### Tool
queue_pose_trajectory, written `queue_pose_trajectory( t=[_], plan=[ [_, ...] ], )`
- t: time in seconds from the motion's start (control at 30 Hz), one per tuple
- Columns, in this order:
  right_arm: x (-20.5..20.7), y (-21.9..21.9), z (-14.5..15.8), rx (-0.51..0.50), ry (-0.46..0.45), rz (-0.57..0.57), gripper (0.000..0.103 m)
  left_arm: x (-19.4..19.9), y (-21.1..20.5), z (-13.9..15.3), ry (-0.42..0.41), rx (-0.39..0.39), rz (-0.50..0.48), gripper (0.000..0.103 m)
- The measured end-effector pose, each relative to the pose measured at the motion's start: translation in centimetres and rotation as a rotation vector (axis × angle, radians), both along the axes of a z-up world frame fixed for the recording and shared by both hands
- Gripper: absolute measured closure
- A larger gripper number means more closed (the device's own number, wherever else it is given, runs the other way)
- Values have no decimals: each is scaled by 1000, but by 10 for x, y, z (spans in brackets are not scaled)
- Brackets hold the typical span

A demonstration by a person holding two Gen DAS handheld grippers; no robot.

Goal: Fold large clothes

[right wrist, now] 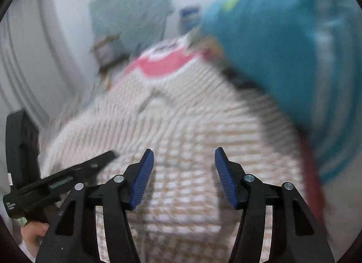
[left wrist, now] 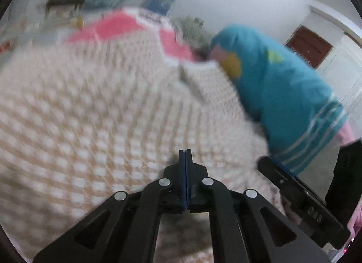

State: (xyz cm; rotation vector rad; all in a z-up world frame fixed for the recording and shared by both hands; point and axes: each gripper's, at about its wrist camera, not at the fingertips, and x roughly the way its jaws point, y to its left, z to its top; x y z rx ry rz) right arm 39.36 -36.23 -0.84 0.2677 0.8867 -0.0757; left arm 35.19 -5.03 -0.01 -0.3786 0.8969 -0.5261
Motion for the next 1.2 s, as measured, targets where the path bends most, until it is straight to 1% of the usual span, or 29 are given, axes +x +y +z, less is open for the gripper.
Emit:
queue_pose_trajectory(
  t=[0.03, 0.07, 0.1, 0.13, 0.2, 0.23, 0.27, 0.3, 0.33, 0.37, 0.4, 0.43, 0.47, 0.5, 0.53, 0.57, 0.6, 0.63, 0.67, 0.7, 0.73, 0.77, 0.8, 0.83, 0.87, 0.9, 0.93, 1.03, 1.2],
  plan=[
    [7, 3, -21, -48, 56, 16, 47, 2, 8, -8, 19, -55, 36, 100],
    [5, 4, -27, -62, 39, 18, 47, 3, 19, -11, 42, -74, 97, 100],
    [3, 0, -28, -42, 26, 3, 47, 3, 34, -12, 53, -109, 176, 100],
    [4, -2, -28, -26, 21, -3, 47, 0, 45, -11, 51, -117, 209, 100],
    [3, -4, -30, -20, 13, -4, 47, -5, 69, -5, 16, -90, 283, 100],
    [0, -3, -29, -23, 9, -5, 47, -8, 80, -3, -2, -62, 328, 100],
    [-1, -2, -29, -31, 3, -7, 47, -10, 90, -3, -13, -66, 359, 99],
    [-2, -1, -28, -41, -3, -9, 47, -13, 105, -5, -8, -124, 371, 99],
    [0, 0, -29, -50, -5, -10, 47, -13, 113, -7, 2, -130, 390, 99],
    [-4, 1, -28, -52, -7, -11, 47, -16, 121, -6, 1, -112, 425, 99],
    [-10, 4, -24, -55, -9, -13, 47, -17, 126, -7, -4, -125, 445, 99],
    [-13, 2, -22, -54, -13, -13, 47, -17, 128, -9, 7, -158, 450, 99],
    [-14, 2, -22, -53, -16, -14, 47, -19, 129, -9, 6, -156, 461, 99],
    [-27, 5, -14, -54, -18, -15, 47, -19, 126, -8, -1, -146, 475, 99],
    [-27, 5, -15, -54, -20, -16, 47, -21, 125, -6, -7, -131, 490, 99],
    [-22, 5, -19, -55, -21, -17, 47, -25, 123, -2, -16, -108, 502, 99],
    [-24, 6, -17, -56, -23, -18, 47, -31, 120, 6, -33, -67, 515, 100],
    [-24, 6, -18, -56, -25, -20, 47, -33, 114, 9, -54, -25, 517, 100],
    [-24, 6, -19, -57, -26, -23, 47, -33, 104, 18, -97, 39, 502, 98],
    [-23, 7, -19, -59, -28, -24, 47, -31, 100, 25, -127, 72, 484, 93],
    [-24, 7, -19, -58, -30, -24, 47, -28, 92, 30, -166, 90, 445, 92],
    [-24, 6, -19, -53, -30, -22, 47, -24, 88, 33, -181, 92, 413, 90],
    [-24, 6, -19, -51, -31, -23, 47, -18, 84, 33, -178, 90, 385, 81],
    [-24, 6, -19, -49, -33, -23, 47, -8, 79, 25, -141, 93, 344, 75],
    [-25, 5, -19, -47, -35, -23, 47, -2, 78, 15, -113, 105, 334, 75],
    [-25, 5, -19, -47, -35, -23, 47, -1, 79, 8, -105, 101, 334, 75],
    [-25, 5, -19, -50, -35, -23, 47, -2, 79, 7, -113, 98, 336, 75],
    [-26, 3, -17, -39, -38, -24, 47, -3, 76, 9, -119, 122, 334, 75],
    [-25, 2, -18, -37, -39, -24, 47, -6, 79, 10, -100, 110, 325, 75]
  ],
)
